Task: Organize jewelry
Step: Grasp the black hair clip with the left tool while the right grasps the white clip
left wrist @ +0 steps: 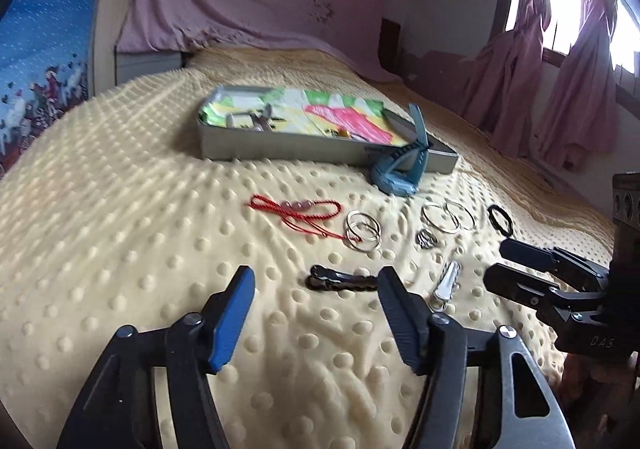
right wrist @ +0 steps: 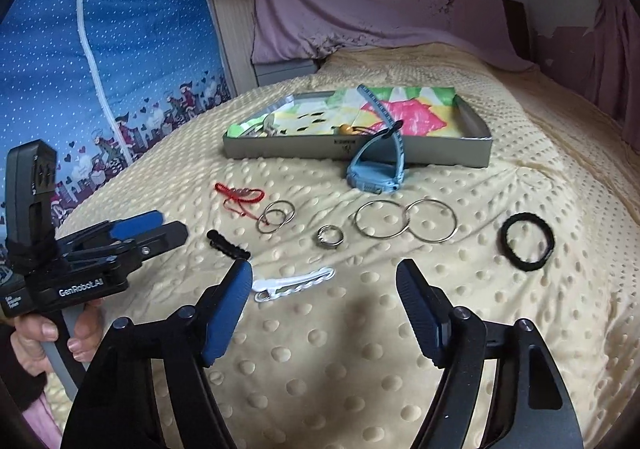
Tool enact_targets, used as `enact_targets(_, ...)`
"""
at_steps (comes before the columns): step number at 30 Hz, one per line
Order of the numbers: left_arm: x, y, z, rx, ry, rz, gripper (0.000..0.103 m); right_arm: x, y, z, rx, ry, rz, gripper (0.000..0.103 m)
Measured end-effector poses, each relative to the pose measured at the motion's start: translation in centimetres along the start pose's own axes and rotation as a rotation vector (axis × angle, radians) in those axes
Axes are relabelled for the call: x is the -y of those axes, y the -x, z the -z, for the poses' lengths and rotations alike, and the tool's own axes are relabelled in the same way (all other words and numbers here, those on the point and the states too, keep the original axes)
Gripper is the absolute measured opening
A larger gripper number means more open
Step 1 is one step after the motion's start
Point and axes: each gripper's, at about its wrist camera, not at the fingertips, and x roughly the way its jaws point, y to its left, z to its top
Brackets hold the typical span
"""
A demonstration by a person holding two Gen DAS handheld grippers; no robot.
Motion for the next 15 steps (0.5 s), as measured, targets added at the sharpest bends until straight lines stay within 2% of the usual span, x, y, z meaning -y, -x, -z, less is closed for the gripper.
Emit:
enact_targets(4, 0.6, -1.0, 0.1, -0.032, -0.032, 0.041, 0.049, -0.3, -1.2, 0.1, -0.035, 0.013, -0.026, 0.058)
enact_targets(7, 0.6, -1.9, 0.1, -0.059, -0.029, 0.051, 0.049, -0.2, -1.9, 0.2, -0.054, 0.001, -0.038, 0.055)
enact_targets(15, -0.4, -3.9, -0.4, -0.112, 0.035, 0.088, 0.049, -0.1, -2.9, 0.4, -0.085, -0.009, -0.063, 0.054)
